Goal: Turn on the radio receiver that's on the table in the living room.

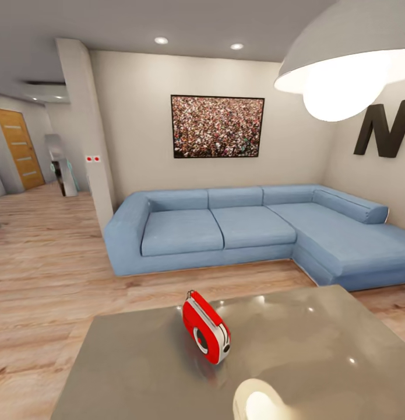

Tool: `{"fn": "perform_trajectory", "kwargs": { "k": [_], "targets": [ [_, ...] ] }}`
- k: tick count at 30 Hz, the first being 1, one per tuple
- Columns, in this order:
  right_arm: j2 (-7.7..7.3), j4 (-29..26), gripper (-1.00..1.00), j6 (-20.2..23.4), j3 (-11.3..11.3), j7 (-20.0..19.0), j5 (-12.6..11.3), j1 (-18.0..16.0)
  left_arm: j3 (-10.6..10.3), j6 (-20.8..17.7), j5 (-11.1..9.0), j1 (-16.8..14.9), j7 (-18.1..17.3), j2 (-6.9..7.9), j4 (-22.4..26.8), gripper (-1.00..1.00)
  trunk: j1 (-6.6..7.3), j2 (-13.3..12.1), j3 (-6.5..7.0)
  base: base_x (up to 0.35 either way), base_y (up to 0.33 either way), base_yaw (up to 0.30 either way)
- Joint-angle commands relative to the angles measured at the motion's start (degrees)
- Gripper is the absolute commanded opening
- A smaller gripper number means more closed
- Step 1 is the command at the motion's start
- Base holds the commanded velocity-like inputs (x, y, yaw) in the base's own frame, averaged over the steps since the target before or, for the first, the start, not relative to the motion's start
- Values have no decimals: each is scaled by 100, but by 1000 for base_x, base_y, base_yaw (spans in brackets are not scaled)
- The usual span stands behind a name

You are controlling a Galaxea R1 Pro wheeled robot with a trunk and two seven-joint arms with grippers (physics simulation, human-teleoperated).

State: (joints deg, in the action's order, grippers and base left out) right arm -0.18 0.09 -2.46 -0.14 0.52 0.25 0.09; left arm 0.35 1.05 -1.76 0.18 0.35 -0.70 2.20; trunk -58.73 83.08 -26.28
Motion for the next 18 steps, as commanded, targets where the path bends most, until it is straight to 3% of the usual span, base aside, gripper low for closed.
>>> {"fn": "perform_trajectory", "kwargs": {
  "k": [1,6,18],
  "targets": [
    [0,0,100,0,-2,0,0,0,0,0,0,0,0,0,0,100,0,0,0,230,-193,0],
    [0,0,100,0,-4,1,-5,0,0,0,0,0,0,0,0,100,0,0,0,144,-127,0],
    [0,0,100,-4,2,-3,-2,0,0,0,0,0,0,0,0,100,0,0,0,12,-10,0]
  ]
}}
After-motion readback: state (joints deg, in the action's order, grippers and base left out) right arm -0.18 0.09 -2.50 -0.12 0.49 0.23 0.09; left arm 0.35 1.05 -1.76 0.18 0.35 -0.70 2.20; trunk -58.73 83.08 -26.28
